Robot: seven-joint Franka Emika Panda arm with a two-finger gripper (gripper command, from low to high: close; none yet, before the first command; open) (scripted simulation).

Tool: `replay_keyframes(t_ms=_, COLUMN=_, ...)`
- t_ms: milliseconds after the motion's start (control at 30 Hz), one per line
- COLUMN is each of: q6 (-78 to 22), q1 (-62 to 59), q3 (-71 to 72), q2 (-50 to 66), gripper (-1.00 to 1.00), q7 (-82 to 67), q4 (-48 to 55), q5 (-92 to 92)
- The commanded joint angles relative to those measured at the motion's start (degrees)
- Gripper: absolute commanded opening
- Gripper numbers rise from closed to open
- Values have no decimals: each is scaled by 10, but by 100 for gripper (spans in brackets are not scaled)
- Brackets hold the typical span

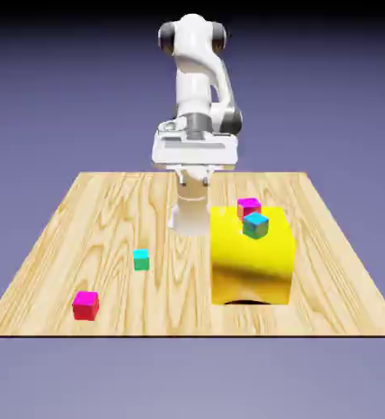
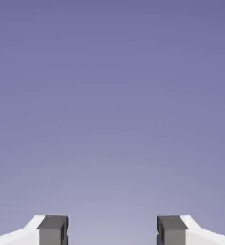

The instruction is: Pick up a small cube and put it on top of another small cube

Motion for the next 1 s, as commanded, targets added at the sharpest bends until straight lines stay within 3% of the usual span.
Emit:
replay_keyframes(t_ms=0, q6=-9, q1=-9, q3=-1, q2=21, gripper=0, q7=-21, q4=12, q5=-22)
replay_keyframes(t_ms=800, q6=-236, q1=-229, q3=-29, q2=519, gripper=0, q7=-534, q4=295, q5=-554)
replay_keyframes(t_ms=967, q6=-204, q1=-229, q3=-50, q2=581, gripper=0, q7=-498, q4=326, q5=-595)
